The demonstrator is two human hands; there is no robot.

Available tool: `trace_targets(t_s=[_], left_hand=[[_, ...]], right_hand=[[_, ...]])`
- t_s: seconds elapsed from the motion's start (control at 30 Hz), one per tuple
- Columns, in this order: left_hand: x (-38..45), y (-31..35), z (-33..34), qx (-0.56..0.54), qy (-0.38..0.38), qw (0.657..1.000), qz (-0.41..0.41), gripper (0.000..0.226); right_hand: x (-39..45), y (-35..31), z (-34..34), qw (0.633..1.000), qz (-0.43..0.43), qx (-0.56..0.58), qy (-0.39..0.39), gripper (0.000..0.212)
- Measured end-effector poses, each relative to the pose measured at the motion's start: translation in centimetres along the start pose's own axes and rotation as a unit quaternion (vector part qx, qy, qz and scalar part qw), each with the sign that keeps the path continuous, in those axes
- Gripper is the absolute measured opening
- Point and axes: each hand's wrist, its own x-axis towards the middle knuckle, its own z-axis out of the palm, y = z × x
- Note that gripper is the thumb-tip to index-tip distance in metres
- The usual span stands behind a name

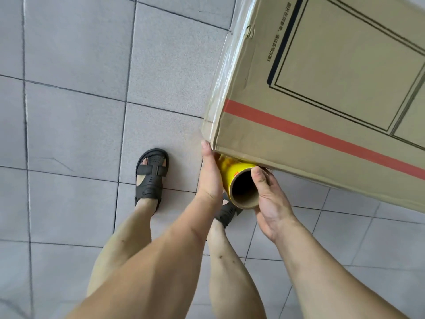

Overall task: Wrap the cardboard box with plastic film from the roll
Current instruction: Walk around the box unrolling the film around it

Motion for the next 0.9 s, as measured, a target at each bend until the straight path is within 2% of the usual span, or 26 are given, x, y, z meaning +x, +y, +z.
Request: trace_targets(t_s=[0.03, 0.07, 0.17, 0.23, 0.37, 0.47, 0.53, 0.67, 0.73, 0.8, 0.83, 0.9], left_hand=[[-0.9, -0.6, -0.4, 0.039, -0.008, 0.999, 0.003, 0.069], [-1.3, -1.4, -0.8, 0.091, -0.011, 0.996, -0.002, 0.079], [-1.4, -2.0, -1.9, 0.223, -0.055, 0.973, -0.022, 0.141], [-1.6, -1.0, -1.7, 0.26, -0.072, 0.962, -0.046, 0.154], [-2.4, 1.3, 0.3, 0.295, -0.052, 0.953, -0.045, 0.157], [-1.1, 0.3, 0.7, 0.303, -0.008, 0.952, -0.04, 0.166], [-1.4, 0.5, 1.5, 0.322, 0.01, 0.946, -0.035, 0.162], [-2.4, 0.4, 2.8, 0.283, 0.002, 0.957, -0.058, 0.142], [-2.5, -0.3, 2.7, 0.265, -0.026, 0.959, -0.092, 0.137], [-2.5, -0.8, 2.3, 0.279, -0.047, 0.951, -0.122, 0.144], [-2.8, -0.9, 2.5, 0.295, -0.044, 0.947, -0.121, 0.145], [-2.9, -0.9, 3.3, 0.347, -0.024, 0.933, -0.089, 0.138]], right_hand=[[0.0, 0.0, -0.1, 1.0, 0.0, -0.001, -0.007, 0.08], [-0.1, 0.1, -0.4, 1.0, -0.002, -0.002, -0.013, 0.082], [-0.3, 0.4, -1.2, 1.0, -0.009, -0.003, -0.024, 0.082], [-0.5, 0.8, -1.5, 0.999, -0.016, 0.0, -0.039, 0.078], [-1.1, 2.0, -1.2, 0.998, -0.015, 0.0, -0.064, 0.074], [-0.8, 3.0, -1.4, 0.999, -0.015, 0.013, -0.05, 0.098], [-0.4, 3.6, -2.0, 0.999, -0.014, 0.017, -0.049, 0.105], [0.4, 3.5, -2.8, 0.998, -0.007, 0.045, -0.04, 0.102], [0.2, 2.7, -3.2, 0.999, -0.011, 0.034, -0.025, 0.09], [0.1, 2.1, -3.7, 0.999, -0.014, 0.019, -0.023, 0.057], [0.0, 1.9, -4.1, 1.0, -0.013, 0.017, -0.023, 0.05], [0.3, 2.0, -4.7, 1.0, -0.015, 0.018, -0.017, 0.061]])
